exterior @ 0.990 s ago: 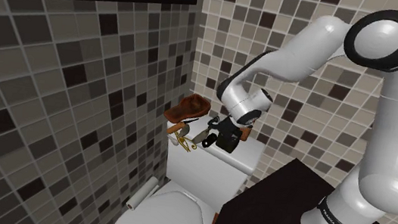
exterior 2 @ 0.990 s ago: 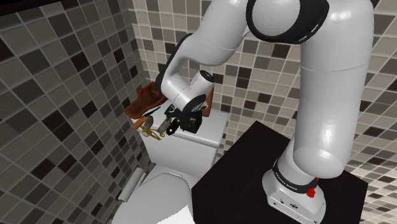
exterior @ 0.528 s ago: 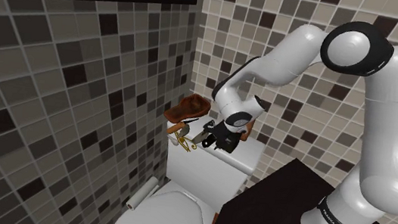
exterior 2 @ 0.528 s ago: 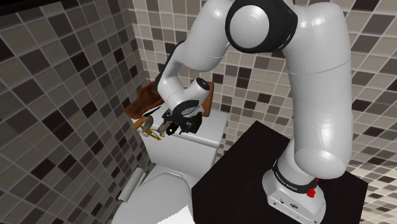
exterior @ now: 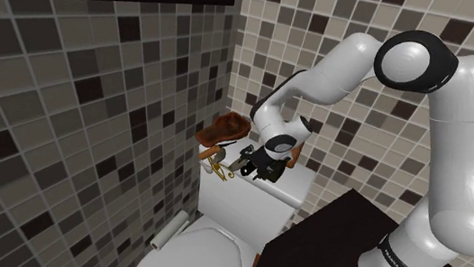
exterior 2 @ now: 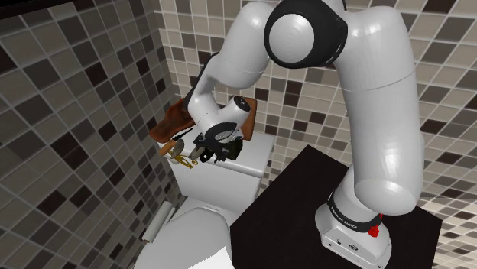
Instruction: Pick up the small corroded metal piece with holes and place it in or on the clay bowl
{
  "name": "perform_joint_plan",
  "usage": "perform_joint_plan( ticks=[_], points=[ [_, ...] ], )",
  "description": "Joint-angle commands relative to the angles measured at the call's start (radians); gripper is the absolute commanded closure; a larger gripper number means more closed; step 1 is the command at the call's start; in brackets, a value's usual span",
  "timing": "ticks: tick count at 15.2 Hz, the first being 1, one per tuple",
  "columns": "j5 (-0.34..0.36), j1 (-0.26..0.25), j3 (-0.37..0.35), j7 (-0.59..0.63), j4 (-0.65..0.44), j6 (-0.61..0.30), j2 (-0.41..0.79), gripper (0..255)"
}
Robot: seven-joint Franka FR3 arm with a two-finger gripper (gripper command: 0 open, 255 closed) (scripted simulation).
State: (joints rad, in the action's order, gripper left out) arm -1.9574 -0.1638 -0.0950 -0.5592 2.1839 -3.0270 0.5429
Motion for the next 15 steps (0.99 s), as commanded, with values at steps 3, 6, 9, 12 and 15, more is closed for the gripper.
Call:
perform_joint_plan(
  ticks=[3, 6, 9, 12, 15],
  points=[
    [-0.001, 0.000, 0.000, 0.000, 0.000, 0.000, 0.001, 255],
    [0.005, 0.001, -0.002, 0.005, -0.003, -0.002, 0.002, 255],
    [0.020, 0.006, -0.003, 0.015, -0.008, -0.001, 0.007, 255],
    [0.025, 0.008, -0.010, 0.024, 0.010, -0.006, -0.013, 255],
    [0.108, 0.031, -0.040, 0.109, 0.041, -0.020, -0.056, 255]
  ],
)
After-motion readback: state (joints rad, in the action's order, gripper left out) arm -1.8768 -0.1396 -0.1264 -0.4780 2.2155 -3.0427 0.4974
